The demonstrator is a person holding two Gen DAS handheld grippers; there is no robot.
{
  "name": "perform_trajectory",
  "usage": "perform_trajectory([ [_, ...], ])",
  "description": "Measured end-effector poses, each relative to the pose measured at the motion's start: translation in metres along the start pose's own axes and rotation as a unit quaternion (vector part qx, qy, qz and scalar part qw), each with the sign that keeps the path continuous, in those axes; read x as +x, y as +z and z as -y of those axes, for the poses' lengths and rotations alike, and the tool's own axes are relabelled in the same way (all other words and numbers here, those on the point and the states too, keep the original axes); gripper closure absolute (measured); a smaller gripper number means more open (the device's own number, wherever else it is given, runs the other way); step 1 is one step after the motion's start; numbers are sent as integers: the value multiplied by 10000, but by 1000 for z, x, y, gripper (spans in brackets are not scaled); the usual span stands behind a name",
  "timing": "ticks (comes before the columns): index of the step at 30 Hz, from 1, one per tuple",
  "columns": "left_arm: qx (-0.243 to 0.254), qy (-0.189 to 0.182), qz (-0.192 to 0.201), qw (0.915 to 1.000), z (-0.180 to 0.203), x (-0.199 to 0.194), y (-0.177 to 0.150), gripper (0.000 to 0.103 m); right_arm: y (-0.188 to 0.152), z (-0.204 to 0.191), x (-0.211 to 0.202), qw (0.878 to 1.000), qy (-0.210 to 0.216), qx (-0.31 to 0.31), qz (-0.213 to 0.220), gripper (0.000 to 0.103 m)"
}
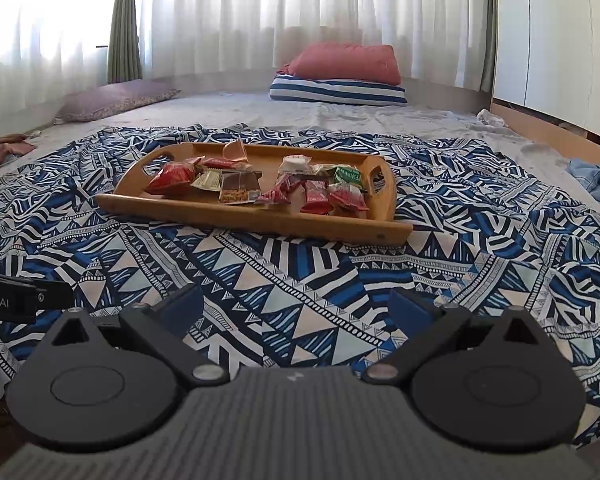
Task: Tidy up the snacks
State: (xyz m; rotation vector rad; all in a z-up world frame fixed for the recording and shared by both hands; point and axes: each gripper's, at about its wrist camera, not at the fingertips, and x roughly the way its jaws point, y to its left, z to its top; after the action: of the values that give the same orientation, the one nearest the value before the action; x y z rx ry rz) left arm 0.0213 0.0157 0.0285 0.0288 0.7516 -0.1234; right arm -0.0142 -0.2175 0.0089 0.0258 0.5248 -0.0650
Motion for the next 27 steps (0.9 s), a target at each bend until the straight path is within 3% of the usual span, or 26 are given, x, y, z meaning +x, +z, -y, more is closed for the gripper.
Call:
perform_trajectory([
  [27,12,262,175,9995,-6,22,-18,0,-28,-10,24,9993,-134,5,-348,0],
])
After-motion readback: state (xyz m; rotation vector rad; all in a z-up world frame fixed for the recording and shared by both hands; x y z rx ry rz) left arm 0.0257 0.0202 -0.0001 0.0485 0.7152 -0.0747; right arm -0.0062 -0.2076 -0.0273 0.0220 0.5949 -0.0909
